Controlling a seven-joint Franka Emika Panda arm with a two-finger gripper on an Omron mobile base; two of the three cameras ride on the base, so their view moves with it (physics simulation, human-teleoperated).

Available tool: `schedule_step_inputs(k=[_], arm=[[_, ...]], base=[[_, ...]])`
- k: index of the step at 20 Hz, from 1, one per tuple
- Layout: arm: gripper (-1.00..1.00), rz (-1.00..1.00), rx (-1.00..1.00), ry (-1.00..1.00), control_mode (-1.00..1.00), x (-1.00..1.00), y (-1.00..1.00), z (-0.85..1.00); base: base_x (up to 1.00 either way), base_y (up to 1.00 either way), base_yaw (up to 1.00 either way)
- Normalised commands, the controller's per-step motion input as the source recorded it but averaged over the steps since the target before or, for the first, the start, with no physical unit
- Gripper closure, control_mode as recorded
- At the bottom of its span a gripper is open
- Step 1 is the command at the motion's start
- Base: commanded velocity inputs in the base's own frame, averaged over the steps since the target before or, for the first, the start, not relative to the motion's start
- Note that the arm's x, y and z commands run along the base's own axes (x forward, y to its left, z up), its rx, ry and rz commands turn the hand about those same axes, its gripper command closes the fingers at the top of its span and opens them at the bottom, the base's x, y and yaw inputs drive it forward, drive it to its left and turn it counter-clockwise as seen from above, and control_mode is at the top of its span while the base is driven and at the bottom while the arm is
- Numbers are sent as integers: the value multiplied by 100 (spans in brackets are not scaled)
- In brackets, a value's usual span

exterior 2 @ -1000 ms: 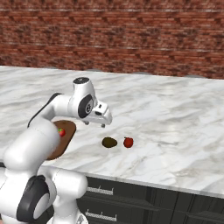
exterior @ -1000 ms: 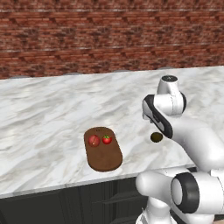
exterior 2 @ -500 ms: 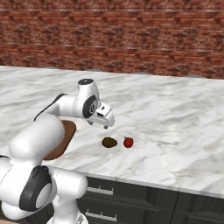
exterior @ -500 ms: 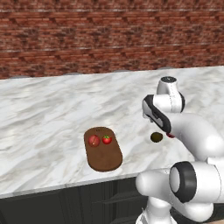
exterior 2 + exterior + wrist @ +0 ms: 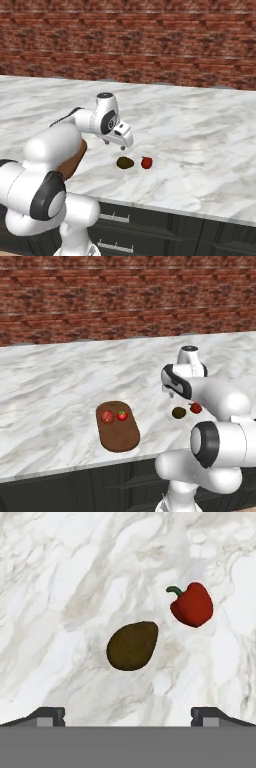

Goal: Place the avocado, onion, tomato, and bell pepper on the cutting board.

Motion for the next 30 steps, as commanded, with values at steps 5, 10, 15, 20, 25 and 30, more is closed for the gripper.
schedule_step_inputs(k=[5,10,15,20,25,30], arm=[[-100,-4,2,6,-100,22,-10,-34],[-100,-3,4,3,-100,12,-22,-20],[-100,-2,5,6,-100,7,-9,-23],[-100,-3,4,6,-100,0,0,-28],[-100,-3,3,6,-100,2,0,-26],[-100,-3,2,4,-100,3,0,-24]], base=[[0,0,0],[0,0,0],[0,0,0],[0,0,0],[0,0,0],[0,0,0]])
